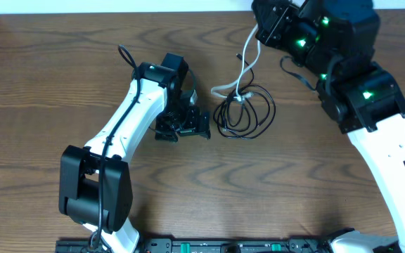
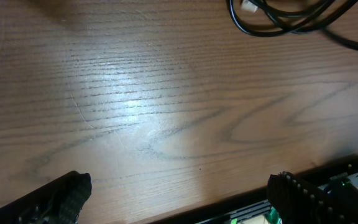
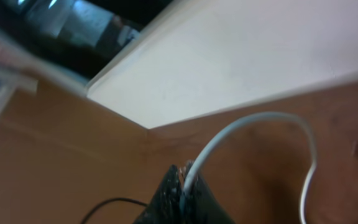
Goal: Untangle cables
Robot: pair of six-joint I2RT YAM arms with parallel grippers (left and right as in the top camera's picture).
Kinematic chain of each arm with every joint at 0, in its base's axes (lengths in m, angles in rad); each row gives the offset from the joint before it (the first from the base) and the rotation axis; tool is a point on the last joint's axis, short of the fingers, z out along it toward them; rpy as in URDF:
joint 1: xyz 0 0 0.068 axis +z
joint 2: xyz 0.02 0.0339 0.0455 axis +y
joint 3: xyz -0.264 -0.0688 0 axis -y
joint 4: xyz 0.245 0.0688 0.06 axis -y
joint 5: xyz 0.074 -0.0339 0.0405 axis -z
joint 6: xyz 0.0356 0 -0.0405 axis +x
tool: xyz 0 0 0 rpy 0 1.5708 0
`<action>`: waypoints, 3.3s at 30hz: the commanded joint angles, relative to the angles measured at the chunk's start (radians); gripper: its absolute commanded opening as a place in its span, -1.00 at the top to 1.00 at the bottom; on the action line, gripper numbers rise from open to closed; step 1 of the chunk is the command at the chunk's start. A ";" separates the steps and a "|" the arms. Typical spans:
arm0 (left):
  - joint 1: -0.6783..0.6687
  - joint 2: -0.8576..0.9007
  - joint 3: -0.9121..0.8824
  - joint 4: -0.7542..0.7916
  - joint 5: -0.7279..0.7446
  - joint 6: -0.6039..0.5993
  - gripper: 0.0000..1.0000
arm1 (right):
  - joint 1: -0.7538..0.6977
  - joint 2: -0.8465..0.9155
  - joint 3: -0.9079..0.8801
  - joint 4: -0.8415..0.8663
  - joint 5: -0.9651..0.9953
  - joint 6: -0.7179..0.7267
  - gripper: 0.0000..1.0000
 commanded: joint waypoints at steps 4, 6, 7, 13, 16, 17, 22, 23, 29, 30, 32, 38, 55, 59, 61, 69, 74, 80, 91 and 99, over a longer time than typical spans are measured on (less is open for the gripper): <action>-0.002 0.006 -0.009 0.000 -0.012 -0.013 -0.93 | -0.010 0.008 0.003 0.133 0.040 0.300 0.97; -0.002 0.006 -0.009 0.001 -0.012 -0.013 -0.95 | -0.001 0.014 0.003 0.088 0.117 0.172 0.97; -0.002 0.006 -0.009 0.003 -0.012 -0.013 -0.93 | 0.015 0.027 0.002 0.024 0.184 0.124 0.97; -0.002 0.006 -0.009 0.016 -0.012 -0.014 -0.93 | 0.047 0.087 0.002 -0.083 -0.016 0.165 0.98; -0.002 0.006 -0.009 0.015 -0.012 -0.014 -0.93 | -0.004 0.067 0.002 0.294 -0.344 0.175 0.98; -0.002 0.006 -0.009 0.015 -0.012 -0.014 -0.93 | -0.026 0.061 0.002 0.458 -0.397 0.183 0.97; -0.002 0.006 -0.009 0.016 -0.012 -0.014 -0.93 | -0.096 0.045 0.002 0.546 -0.435 -0.016 0.97; -0.002 0.006 -0.009 0.017 -0.012 -0.014 -0.93 | -0.096 0.045 0.002 0.473 -0.423 -0.044 0.97; -0.002 0.006 -0.009 0.030 -0.012 -0.040 -0.93 | -0.060 0.062 0.002 -0.009 -0.177 0.236 0.97; -0.002 0.006 -0.009 0.030 -0.012 -0.041 -0.93 | -0.068 0.059 0.002 0.083 -0.261 0.293 0.98; -0.002 0.006 -0.009 0.029 -0.011 -0.043 -0.93 | -0.092 0.058 0.002 0.396 -0.451 0.322 0.97; -0.002 0.006 -0.009 0.030 -0.012 -0.058 -0.93 | -0.073 0.066 0.002 0.122 -0.335 -0.228 0.97; -0.040 0.006 -0.009 0.054 0.023 -0.079 -0.81 | -0.010 0.116 0.002 -0.060 -0.359 0.123 0.97; 0.015 -0.022 0.027 -0.032 0.024 0.019 -0.51 | -0.010 0.116 0.002 -0.185 -0.262 -0.100 0.98; 0.063 -0.047 0.044 -0.047 0.035 0.018 -0.51 | -0.010 0.116 0.002 -0.237 -0.255 -0.172 0.98; 0.288 -0.160 0.045 -0.054 0.416 -0.081 -0.52 | 0.015 0.116 0.000 -0.403 -0.566 -0.832 0.98; 0.307 -0.159 0.045 -0.054 0.454 -0.465 -0.52 | 0.116 0.116 -0.001 -0.610 -0.708 -1.290 0.98; 0.335 -0.159 0.045 -0.050 0.760 -0.565 -0.53 | 0.148 0.116 -0.001 -0.612 -0.681 -1.302 0.98; 0.340 -0.159 0.045 -0.041 1.105 -0.479 -0.52 | 0.148 0.116 -0.001 -0.578 -0.637 -1.275 0.97; 0.340 -0.159 0.045 -0.042 1.109 -0.479 -0.02 | 0.150 0.117 -0.001 -0.570 -0.637 -1.238 0.98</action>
